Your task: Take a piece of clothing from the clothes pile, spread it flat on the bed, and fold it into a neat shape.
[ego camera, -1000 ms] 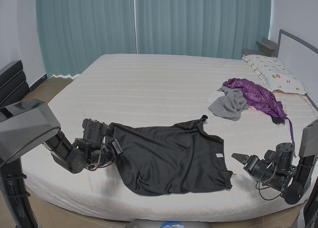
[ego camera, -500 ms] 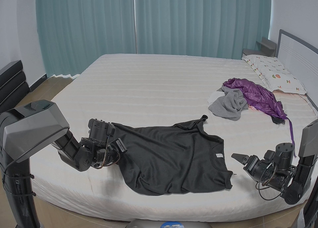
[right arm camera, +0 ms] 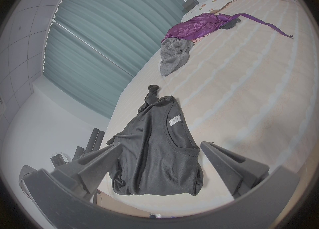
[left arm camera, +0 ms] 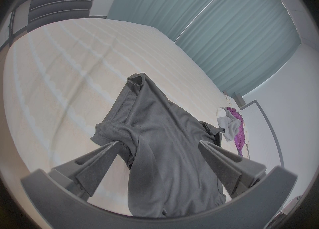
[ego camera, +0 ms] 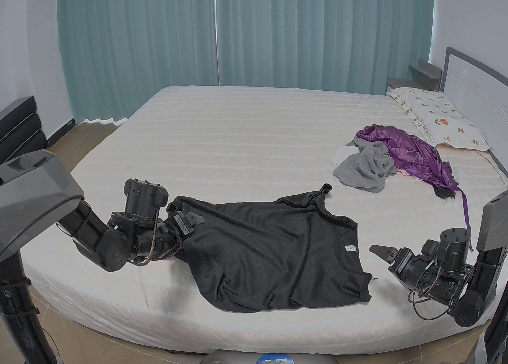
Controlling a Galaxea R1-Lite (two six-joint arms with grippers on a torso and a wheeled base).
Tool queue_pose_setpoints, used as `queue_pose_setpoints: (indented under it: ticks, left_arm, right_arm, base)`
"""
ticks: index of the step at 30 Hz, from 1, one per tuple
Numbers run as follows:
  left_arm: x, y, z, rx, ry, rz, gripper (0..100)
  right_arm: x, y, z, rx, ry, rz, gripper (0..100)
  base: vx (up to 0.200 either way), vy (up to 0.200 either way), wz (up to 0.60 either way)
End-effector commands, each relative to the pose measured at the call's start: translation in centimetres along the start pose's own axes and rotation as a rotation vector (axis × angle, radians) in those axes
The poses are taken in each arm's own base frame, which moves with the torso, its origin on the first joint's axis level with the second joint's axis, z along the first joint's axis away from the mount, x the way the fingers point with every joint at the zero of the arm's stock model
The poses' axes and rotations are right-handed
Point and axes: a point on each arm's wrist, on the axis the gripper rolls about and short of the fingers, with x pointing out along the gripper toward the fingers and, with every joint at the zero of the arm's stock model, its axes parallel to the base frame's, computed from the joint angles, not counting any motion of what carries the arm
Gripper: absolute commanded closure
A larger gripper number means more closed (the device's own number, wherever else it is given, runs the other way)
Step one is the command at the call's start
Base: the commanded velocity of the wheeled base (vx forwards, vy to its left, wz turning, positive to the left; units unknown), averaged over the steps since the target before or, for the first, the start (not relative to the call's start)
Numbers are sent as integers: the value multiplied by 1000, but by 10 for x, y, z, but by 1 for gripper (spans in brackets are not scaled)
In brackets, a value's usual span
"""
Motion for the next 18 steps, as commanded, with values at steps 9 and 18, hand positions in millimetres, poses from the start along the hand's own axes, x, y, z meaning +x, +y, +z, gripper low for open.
queue_pose_setpoints:
  ticks: [9, 18]
  left_arm:
    - [-41, 9, -6, -2, 21, -24, 0]
    - [-61, 10, -8, -63, 47, -64, 0]
  right_arm:
    - [-1, 2, -1, -4, -1, 12, 0]
    - [-1, 2, -1, -4, -2, 13, 0]
  base:
    - [0, 0, 0]
    - [0, 0, 0]
